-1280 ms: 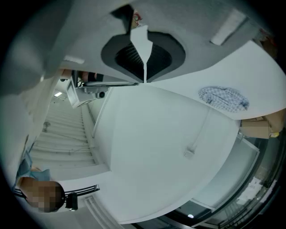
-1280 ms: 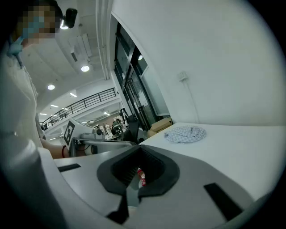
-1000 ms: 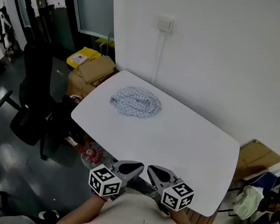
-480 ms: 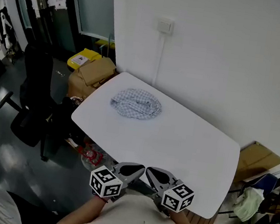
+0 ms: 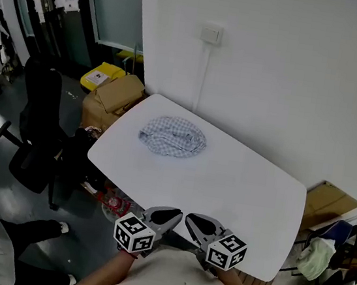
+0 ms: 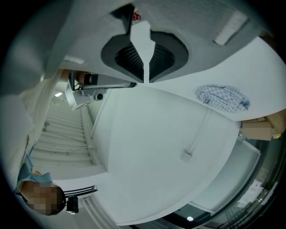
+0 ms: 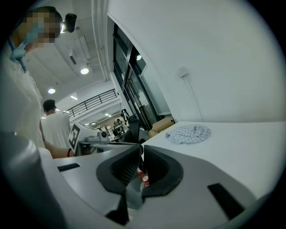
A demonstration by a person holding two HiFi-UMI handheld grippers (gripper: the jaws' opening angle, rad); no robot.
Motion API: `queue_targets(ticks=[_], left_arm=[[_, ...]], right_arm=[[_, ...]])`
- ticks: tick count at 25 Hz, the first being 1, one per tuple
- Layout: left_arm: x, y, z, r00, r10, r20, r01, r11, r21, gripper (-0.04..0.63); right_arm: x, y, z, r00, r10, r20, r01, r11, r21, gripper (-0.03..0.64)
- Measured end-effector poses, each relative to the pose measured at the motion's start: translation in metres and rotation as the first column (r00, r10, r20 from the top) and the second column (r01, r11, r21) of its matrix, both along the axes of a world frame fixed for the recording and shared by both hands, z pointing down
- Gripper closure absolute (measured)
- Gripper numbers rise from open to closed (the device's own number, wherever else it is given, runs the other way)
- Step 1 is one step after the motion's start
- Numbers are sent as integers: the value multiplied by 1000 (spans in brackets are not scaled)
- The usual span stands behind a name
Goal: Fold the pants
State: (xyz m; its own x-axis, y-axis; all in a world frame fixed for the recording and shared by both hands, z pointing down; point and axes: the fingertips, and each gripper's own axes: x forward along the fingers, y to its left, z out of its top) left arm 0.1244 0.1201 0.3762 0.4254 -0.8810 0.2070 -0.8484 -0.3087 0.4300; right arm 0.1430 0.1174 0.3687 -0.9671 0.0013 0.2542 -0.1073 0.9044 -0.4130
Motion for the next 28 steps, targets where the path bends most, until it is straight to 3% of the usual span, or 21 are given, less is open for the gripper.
queue_targets(ticks=[7, 10, 15, 28], left_arm=[[-49, -24, 8, 1000, 30, -10, -30, 999, -10, 564], [-77, -36, 12, 999, 41, -1, -41, 999, -23, 495], [-124, -49, 17, 998, 59, 15, -58, 998, -40, 471], [-224, -88, 70, 986, 121, 113, -105, 985, -141, 414]], right_arm=[[-48, -22, 9, 999, 16, -45, -17, 1000, -18, 535], [-75, -33, 13, 998, 23, -59, -25, 999, -26, 523], [-119, -47, 17, 997, 41, -66, -43, 999, -33, 508], [-194, -88, 59, 981, 130, -144, -138, 989, -53, 503]])
